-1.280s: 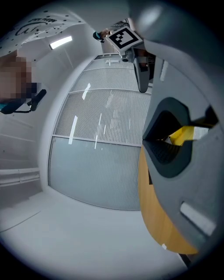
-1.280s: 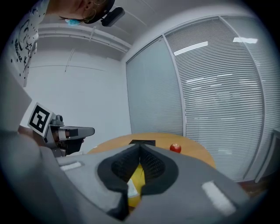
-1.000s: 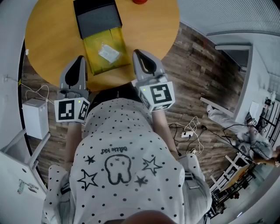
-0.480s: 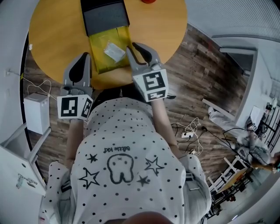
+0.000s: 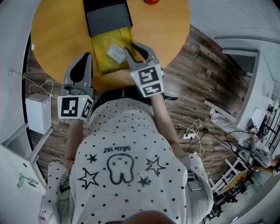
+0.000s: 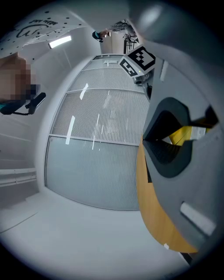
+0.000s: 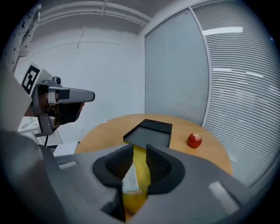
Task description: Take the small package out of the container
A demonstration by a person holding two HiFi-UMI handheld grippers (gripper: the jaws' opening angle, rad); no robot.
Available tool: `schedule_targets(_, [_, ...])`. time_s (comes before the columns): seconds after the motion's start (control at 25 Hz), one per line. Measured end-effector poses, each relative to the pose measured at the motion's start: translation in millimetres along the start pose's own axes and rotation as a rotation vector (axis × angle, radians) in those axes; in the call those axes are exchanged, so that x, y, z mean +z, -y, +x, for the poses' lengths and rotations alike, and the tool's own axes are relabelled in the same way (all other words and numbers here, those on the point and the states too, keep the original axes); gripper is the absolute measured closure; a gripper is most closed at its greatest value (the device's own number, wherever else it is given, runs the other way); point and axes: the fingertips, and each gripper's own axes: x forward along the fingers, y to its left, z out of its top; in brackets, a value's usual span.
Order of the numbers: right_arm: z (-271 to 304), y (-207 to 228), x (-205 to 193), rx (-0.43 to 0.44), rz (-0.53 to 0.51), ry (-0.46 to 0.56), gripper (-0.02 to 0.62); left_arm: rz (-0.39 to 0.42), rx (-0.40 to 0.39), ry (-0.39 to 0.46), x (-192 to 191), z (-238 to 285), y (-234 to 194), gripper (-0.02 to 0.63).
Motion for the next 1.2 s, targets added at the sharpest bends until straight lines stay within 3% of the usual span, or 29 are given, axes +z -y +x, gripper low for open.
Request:
schedule_targets(0.48, [7.8, -3.3, 0.1, 0.021, -0.007, -0.009, 0.495, -0.004, -0.004, 0.006, 0.8, 7.2, -1.6, 0.595])
schedule_targets(1.2, [50.8, -22.8, -45.5, 0.155, -0.053, -0.213, 0.495, -0.019, 0.031, 0.008, 0.9, 9.3, -12.6, 0.595])
